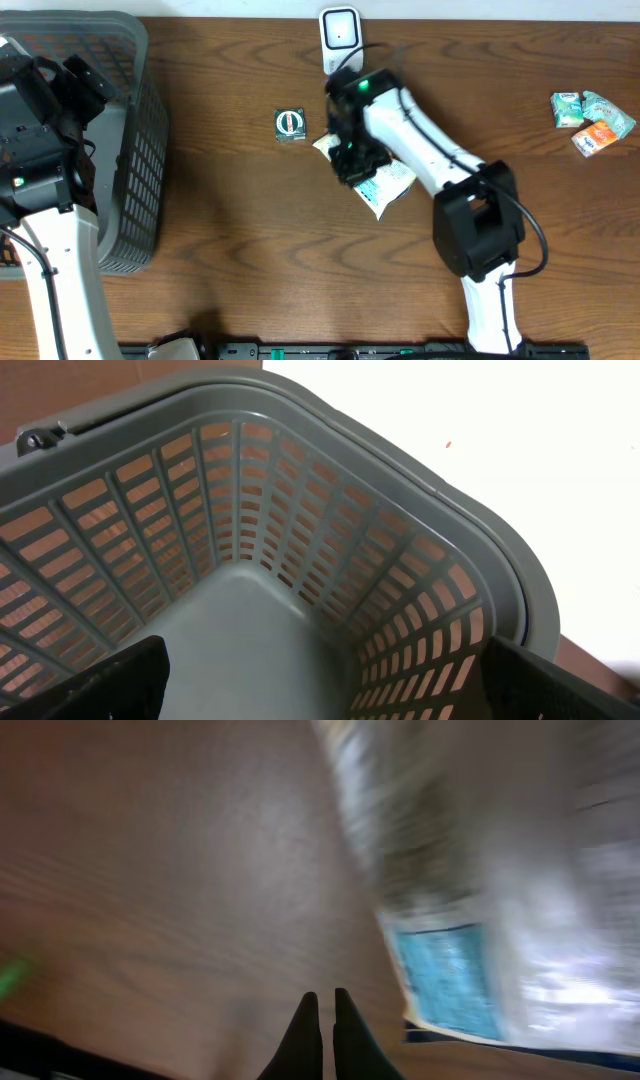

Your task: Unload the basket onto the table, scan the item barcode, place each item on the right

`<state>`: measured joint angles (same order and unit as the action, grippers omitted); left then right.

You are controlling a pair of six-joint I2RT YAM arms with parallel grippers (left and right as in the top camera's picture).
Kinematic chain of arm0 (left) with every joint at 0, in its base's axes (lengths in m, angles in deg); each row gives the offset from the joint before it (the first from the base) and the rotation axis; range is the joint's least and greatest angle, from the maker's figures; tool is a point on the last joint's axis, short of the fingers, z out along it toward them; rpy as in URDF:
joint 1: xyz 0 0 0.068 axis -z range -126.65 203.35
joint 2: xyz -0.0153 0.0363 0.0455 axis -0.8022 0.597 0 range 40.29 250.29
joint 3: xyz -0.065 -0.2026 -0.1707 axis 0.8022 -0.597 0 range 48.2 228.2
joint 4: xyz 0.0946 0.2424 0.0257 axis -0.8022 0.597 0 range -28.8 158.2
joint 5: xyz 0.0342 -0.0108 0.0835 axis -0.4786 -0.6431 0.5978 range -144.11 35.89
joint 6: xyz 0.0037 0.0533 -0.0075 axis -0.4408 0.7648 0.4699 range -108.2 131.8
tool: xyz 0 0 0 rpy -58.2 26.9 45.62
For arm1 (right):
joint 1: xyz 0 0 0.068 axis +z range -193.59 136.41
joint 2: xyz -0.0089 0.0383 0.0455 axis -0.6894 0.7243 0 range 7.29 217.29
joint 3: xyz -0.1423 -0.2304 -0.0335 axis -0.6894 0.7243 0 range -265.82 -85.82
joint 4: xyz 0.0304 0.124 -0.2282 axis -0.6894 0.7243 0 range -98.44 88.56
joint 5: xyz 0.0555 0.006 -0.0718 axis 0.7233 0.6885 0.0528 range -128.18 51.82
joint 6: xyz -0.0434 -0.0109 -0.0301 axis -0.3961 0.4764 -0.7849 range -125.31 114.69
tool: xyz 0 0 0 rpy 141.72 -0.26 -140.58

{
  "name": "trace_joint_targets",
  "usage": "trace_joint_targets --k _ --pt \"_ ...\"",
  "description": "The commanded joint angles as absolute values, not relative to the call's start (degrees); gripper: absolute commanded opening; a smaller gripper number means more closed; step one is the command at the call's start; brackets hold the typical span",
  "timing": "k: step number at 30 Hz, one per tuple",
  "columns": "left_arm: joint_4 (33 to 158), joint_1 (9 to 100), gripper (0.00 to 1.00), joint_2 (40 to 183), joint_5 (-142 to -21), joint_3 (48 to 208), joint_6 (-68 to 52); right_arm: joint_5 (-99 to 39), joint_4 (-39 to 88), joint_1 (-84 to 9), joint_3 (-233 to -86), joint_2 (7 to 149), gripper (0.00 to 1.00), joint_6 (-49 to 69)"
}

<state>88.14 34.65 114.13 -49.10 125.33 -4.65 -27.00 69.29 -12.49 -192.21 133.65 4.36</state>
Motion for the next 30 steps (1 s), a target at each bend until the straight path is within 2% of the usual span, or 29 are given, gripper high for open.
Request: trace_joint_targets --k 1,9,14,24,27,30 --pt "88.14 34.38 0.98 114.24 -48.99 126.22 -4.08 -29.85 68.22 -10.22 -187.58 133.63 0.01 5.68" --pt "88.14 34.38 0.98 114.24 -48.97 126.22 -4.08 -47.83 68.27 -11.05 -182.37 133.63 0.01 17.48" --pt "88.14 34.38 0.98 114.24 -48.97 126.22 -4.08 -53.17 63.63 -15.12 -182.53 133.61 0.04 18.88" --pt "88.14 34.38 0.98 114.24 -48.97 126.22 -4.08 -49.19 64.31 -24.95 -189.78 133.61 0.01 18.83" --pt "88.14 34.38 0.98 114.24 -48.97 126.22 -4.08 -40.64 65.27 -26.72 -192.82 133.61 0.01 16.60" --pt "88.14 34.38 0.98 114.24 -48.99 126.22 -4.08 -27.05 65.34 -27.27 -193.61 133.61 0.01 8.89"
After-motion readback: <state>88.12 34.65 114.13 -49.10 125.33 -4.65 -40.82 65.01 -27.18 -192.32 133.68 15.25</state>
